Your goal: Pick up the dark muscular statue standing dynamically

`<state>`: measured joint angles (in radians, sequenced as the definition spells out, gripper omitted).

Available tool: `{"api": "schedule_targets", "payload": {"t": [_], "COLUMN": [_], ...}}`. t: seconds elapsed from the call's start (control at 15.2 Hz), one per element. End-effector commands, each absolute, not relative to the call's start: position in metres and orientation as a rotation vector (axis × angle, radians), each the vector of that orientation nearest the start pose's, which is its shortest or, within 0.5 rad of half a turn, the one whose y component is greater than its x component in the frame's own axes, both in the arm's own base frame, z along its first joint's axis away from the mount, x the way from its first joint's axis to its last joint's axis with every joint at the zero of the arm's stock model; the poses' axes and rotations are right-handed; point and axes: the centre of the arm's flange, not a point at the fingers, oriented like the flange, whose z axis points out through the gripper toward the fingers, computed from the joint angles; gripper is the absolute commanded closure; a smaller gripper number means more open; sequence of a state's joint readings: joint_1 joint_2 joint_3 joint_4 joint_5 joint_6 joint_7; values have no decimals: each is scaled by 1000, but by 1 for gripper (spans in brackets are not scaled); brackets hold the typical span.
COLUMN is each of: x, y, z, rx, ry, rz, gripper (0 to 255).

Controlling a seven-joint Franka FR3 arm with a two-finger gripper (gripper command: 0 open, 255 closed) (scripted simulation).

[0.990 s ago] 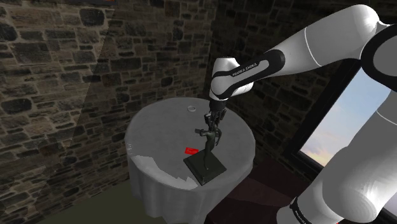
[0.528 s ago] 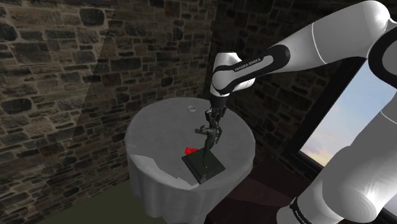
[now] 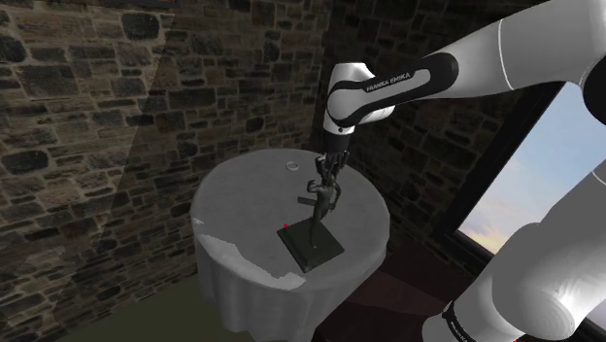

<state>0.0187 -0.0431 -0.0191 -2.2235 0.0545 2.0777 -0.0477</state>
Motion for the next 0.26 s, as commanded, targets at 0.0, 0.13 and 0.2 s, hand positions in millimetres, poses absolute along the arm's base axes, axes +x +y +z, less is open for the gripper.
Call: {"api": "schedule_targets", "payload": {"t": [0.0, 0.13, 0.2], "x": [508, 507, 507], "y": [3, 3, 3], "z": [397, 403, 403], "rx": [-3088, -3088, -3088], "ry": [-28, -28, -28], "rz": [155, 155, 155], "gripper": [255, 255, 255]}}
